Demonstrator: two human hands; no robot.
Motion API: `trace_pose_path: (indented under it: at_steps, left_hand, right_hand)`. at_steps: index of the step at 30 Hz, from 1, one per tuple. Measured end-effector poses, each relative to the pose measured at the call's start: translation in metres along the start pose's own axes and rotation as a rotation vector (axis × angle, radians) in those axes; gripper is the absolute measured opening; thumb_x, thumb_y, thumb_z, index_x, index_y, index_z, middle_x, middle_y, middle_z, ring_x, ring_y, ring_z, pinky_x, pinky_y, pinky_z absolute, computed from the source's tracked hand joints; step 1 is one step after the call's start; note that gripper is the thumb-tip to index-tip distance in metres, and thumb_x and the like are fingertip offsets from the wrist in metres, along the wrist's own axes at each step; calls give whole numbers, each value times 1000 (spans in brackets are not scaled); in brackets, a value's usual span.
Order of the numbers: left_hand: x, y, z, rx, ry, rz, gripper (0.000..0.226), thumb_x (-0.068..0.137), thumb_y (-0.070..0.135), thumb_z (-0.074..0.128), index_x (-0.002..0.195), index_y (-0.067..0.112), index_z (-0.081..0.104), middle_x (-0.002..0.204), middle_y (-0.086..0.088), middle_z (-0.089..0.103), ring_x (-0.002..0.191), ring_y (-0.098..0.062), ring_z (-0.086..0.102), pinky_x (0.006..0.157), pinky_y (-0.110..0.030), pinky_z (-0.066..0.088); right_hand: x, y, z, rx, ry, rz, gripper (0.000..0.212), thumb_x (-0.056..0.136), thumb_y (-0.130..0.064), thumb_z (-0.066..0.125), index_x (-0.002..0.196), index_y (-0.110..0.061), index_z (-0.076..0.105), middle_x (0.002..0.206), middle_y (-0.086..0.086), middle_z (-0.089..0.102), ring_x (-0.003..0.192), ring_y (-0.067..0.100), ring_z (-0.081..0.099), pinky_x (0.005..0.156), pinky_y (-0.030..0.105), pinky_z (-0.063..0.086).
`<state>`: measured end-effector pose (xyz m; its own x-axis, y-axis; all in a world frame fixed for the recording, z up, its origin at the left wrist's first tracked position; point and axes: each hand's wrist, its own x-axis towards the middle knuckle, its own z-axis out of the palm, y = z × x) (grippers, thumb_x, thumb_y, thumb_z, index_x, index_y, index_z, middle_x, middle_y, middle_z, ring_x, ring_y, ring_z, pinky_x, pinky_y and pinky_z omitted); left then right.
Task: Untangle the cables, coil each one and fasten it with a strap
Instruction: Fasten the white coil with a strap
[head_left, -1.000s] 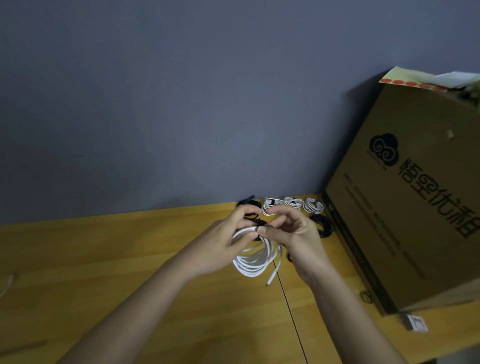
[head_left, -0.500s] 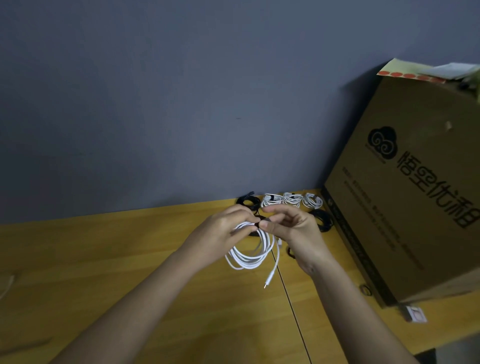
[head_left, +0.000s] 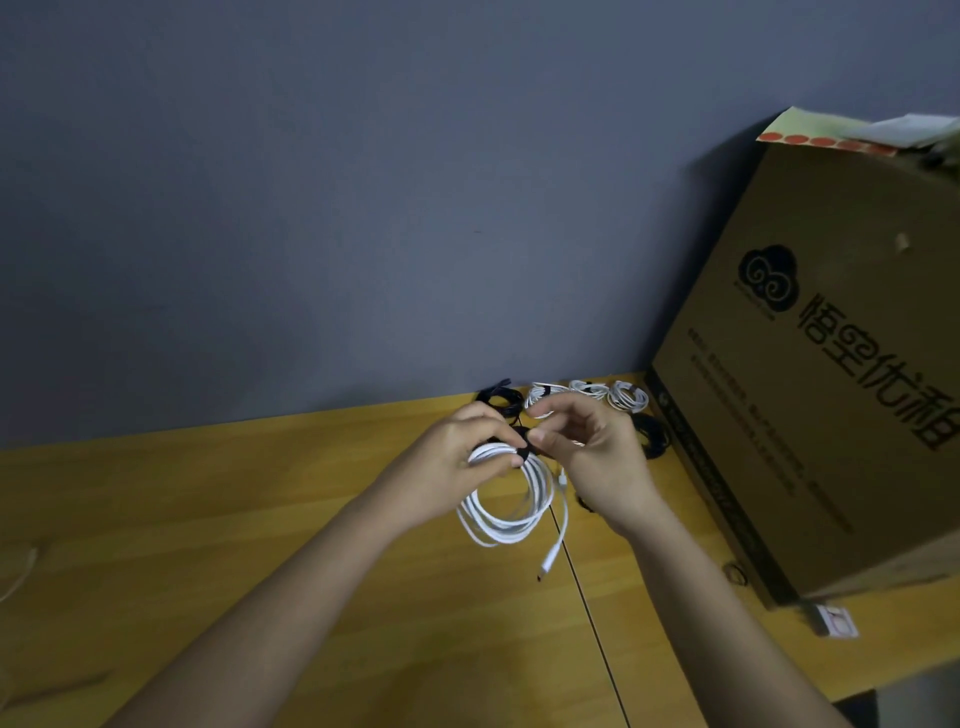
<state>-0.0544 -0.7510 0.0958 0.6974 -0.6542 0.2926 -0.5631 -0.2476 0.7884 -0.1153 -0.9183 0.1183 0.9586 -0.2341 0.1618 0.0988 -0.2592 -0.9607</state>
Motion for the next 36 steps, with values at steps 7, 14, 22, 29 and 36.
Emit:
trace_pose_path:
  at_steps: [7,14,22,29,36]
  left_hand:
    - [3,6,6,-190,98,-261,17,79,18,77,75,32,69,81,2,67,72,-18,71,76,-48,58]
    - [8,13,10,-405,204,-408,38,76,-1,76,88,18,44,88,-11,71,67,-25,70,60,-29,57]
    - [12,10,20,-563,139,-405,30,80,-4,71,91,12,48,91,-6,73,74,-24,71,67,-28,57]
    - [24,-4,53,-609,212,-458,22,84,-5,67,84,8,50,90,-15,71,64,-19,70,61,-23,54]
    - [55,-25,116,-517,306,-454,28,86,-4,64,77,11,43,84,-4,64,69,-15,66,68,-27,57]
  right_hand:
    - [-11,14,9,-117,70,-121,31,84,4,65,86,-27,65,73,-13,68,73,3,65,72,25,54]
    - [-16,27,0,-332,28,-310,29,92,-18,57,120,-25,62,92,-24,69,90,-3,66,77,23,54]
    - [-15,35,-8,89,-34,-180,65,83,7,67,132,-28,45,85,5,67,92,16,65,80,25,54]
    - [-4,73,-22,-149,-85,-270,71,88,4,58,145,-31,34,96,-5,55,94,16,56,78,27,53]
    - [-4,126,-41,-274,31,48,28,102,-27,41,127,-26,53,96,-20,55,86,-1,57,73,24,47]
